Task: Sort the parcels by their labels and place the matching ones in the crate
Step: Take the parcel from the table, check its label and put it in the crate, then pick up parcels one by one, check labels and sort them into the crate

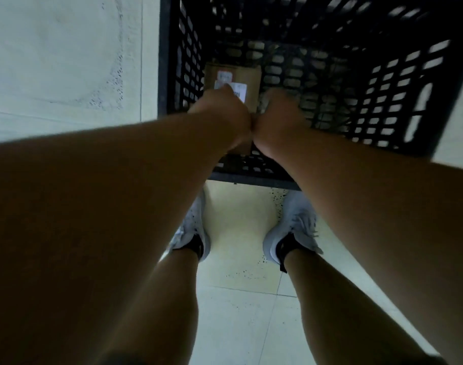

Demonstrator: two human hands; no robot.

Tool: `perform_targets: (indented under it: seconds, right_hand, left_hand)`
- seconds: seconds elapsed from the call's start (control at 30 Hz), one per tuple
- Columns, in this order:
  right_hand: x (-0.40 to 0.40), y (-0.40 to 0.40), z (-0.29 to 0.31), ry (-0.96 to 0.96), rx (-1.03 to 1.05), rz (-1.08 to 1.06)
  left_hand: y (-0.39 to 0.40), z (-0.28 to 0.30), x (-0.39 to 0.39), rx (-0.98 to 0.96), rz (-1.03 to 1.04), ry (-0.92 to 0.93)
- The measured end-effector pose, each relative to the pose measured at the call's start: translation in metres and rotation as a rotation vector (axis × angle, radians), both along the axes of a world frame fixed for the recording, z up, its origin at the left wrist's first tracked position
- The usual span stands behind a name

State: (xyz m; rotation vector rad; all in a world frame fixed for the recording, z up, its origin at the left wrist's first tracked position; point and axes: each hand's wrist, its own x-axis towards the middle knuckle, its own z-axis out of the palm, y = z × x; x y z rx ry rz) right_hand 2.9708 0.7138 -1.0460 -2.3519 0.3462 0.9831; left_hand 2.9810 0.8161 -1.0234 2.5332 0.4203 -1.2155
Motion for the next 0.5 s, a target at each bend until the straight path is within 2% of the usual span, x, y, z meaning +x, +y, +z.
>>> perform_targets:
  seconds: [0.1, 0.17, 0.33, 0.4, 0.5]
  right_hand:
    - [0.000, -0.007, 0.096, -0.132, 0.001, -0.023]
    - [0.000, -0.012, 0.164, -0.193, -0.040, 0.025]
    - [-0.002, -0.027, 0.368, -0.365, -0.140, 0.055]
    - [-0.006, -0.033, 0.445, -0.453, -0.120, 0.041]
    - [-0.013, -0.046, 0.547, -0.573, -0.009, -0.018]
  left_hand:
    - [-0.002, 0.080, -0.003, -0.079, 0.025, -0.164]
    - [-0.002, 0.156, -0.007, -0.091, -0.001, -0.258]
    - [-0.002, 0.364, -0.011, -0.076, -0.294, -0.425]
    - [-0.003, 0.437, -0.011, -0.081, -0.357, -0.548]
    - [-0.009, 0.530, -0.013, -0.142, -0.330, -0.726]
